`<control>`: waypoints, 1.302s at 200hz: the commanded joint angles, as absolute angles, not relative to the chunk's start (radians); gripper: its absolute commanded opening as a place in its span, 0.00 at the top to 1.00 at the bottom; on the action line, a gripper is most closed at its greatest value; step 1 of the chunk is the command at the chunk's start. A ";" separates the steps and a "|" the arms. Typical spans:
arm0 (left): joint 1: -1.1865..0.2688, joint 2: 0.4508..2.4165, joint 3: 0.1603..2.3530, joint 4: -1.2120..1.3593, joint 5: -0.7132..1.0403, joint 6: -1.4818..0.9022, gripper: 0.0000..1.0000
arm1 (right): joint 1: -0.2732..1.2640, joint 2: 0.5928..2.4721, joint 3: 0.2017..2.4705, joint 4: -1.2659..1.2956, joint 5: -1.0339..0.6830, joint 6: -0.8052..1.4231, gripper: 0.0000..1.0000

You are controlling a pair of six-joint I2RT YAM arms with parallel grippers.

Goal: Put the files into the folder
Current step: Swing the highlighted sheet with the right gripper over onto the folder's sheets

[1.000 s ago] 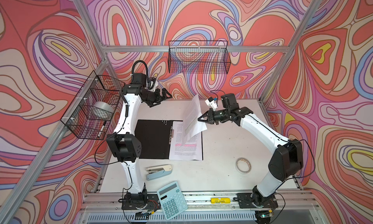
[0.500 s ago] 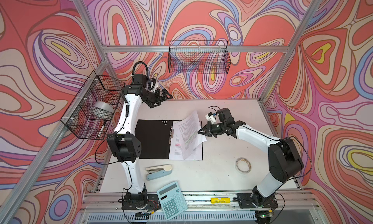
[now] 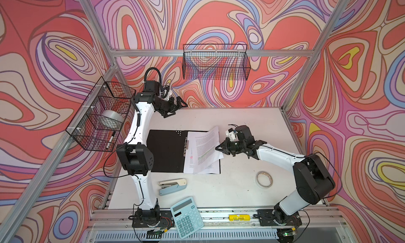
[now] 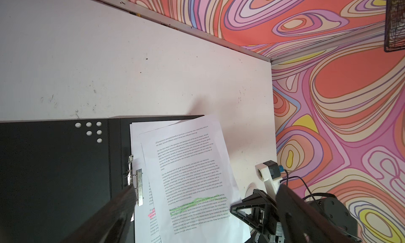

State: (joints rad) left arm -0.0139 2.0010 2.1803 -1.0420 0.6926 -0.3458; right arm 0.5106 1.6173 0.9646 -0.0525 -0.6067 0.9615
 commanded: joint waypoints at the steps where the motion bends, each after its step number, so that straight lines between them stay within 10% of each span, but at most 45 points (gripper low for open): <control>1: -0.012 2.012 2.166 -1.029 0.710 -0.356 0.00 | 0.535 1.658 0.954 0.013 -0.584 1.004 1.00; 260: -0.012 2.032 2.166 -1.020 0.732 -0.371 0.00 | 0.579 1.658 0.800 0.171 -0.435 1.178 1.00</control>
State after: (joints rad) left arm -0.0139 2.0232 2.1700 -1.0267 0.7158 -0.3645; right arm 0.5663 1.6295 0.8227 0.1062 -0.4503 1.1400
